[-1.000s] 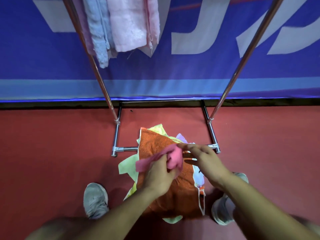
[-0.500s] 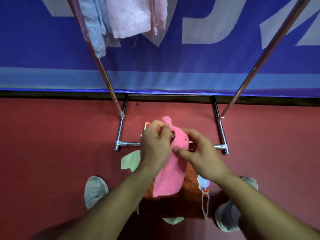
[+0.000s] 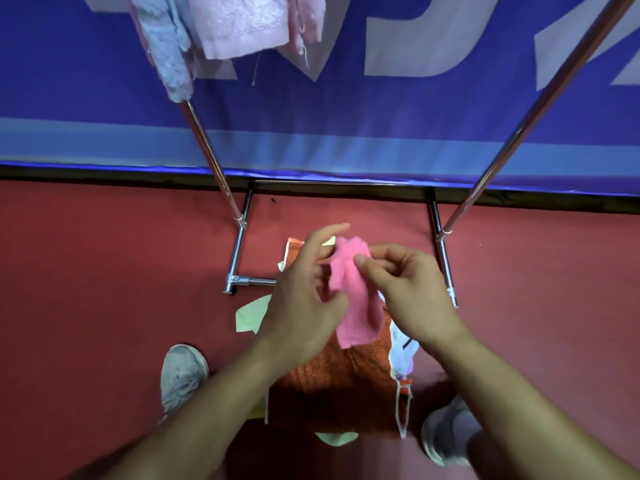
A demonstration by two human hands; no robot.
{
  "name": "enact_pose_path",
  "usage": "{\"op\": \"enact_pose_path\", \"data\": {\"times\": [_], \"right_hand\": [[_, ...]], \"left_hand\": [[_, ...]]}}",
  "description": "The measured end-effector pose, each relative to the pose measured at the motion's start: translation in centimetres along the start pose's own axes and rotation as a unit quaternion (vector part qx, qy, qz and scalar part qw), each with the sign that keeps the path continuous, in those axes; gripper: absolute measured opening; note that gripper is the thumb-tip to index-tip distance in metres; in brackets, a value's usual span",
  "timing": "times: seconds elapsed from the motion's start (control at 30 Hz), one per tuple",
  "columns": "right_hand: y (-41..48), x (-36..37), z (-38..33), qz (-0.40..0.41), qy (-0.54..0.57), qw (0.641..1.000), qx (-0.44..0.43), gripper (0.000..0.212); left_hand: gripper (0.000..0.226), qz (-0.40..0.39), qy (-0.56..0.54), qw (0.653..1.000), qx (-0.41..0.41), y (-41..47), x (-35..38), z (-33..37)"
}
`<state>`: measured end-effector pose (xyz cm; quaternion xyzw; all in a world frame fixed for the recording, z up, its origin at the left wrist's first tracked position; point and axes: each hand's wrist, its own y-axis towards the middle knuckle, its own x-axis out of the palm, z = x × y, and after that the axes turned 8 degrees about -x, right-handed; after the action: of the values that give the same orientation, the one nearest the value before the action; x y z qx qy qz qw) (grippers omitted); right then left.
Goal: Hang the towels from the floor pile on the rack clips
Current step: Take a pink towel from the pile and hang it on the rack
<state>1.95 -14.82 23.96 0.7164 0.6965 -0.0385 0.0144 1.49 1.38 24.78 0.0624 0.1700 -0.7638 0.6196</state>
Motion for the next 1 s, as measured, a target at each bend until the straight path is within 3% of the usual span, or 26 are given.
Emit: {"op": "enact_pose_path", "data": {"times": [0.1,0.23,0.3,0.37,0.43,0.53,0.77,1.0], "right_hand": [[-0.1,0.0,-0.6,0.011,0.03,0.999,0.008,0.01],[0.5,0.1,-0.4,0.001,0.039,0.999,0.023,0.008],[0.5,0.3,-0.1,-0.025,0.012,0.999,0.017,0.017],[0.0,0.7,-0.1,-0.037,-0.084,0.995,-0.04,0.023],[-0.6,1.4,0.0,-0.036,-0.206,0.97,-0.122,0.024],[-0.9,2.2,0.3,-0.044,-0.286,0.946,-0.149,0.038],[-0.2,1.4,1.0,0.004,-0.256,0.957,-0.133,0.015],[0.2,0.5,0.5,0.031,-0.278,0.948,-0.153,0.018]], "left_hand": [[0.058,0.038,0.138,0.986,0.089,0.4,-0.5,-0.3],[0.011,0.108,0.162,0.973,0.124,1.1,-1.5,-0.4],[0.016,0.119,0.167,0.972,0.115,1.4,-2.0,-0.4],[0.032,0.126,0.148,0.977,0.084,1.9,-2.4,-0.5],[0.04,0.137,0.133,0.98,0.055,2.1,-2.6,-0.3],[0.037,0.141,0.11,0.983,0.032,2.2,-2.2,0.6],[0.024,0.08,0.153,0.982,0.071,2.9,-3.1,-0.2],[0.014,0.077,0.235,0.967,0.067,2.6,-4.9,-2.4]]}}
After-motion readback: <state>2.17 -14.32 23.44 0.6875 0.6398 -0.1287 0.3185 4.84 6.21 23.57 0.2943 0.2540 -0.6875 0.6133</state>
